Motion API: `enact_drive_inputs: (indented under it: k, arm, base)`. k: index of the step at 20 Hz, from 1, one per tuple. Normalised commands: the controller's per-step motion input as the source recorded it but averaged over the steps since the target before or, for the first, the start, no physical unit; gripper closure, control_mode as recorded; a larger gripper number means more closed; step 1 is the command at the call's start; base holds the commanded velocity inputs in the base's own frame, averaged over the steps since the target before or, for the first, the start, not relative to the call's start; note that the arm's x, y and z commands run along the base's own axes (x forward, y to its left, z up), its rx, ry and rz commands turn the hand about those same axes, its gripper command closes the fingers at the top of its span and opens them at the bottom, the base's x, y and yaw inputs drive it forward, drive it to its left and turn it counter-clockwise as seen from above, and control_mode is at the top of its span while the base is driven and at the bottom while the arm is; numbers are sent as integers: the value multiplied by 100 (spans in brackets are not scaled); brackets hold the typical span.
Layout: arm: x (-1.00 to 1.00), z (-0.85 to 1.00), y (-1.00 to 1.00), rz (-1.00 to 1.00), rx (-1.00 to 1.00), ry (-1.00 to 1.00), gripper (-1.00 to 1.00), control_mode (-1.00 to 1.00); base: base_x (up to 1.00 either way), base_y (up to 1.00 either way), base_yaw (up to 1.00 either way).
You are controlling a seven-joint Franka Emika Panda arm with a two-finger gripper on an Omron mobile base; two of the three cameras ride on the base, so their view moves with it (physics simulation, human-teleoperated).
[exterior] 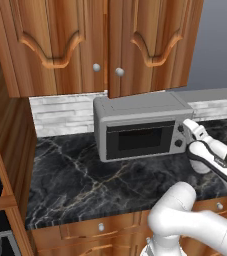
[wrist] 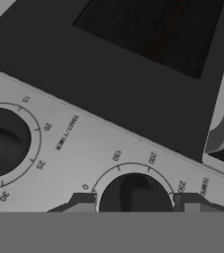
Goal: Pull the toaster oven rack outwards. Pick up the baguette from the plate and place it on the toaster oven rack. Close the toaster oven door fully and set the temperature to the lowest setting.
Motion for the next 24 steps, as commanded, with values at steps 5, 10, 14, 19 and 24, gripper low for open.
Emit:
enact_drive_inputs:
  k: [5, 10, 14, 19, 24]
  arm:
    - [1, 0, -28, 5, -4, -3, 100, -100]
    - [2, 3, -18, 6, -16, -2, 100, -100]
    - [0, 6, -23, 2, -19, -6, 100, -100]
    - [0, 5, -11, 2, -30, -10, 100, -100]
    - [0, 0, -5, 3, -38, -2, 100, -100]
  base:
    - [0, 0, 0]
    - [0, 0, 0]
    - [0, 0, 0]
    - [0, 0, 0]
    - [0, 0, 0]
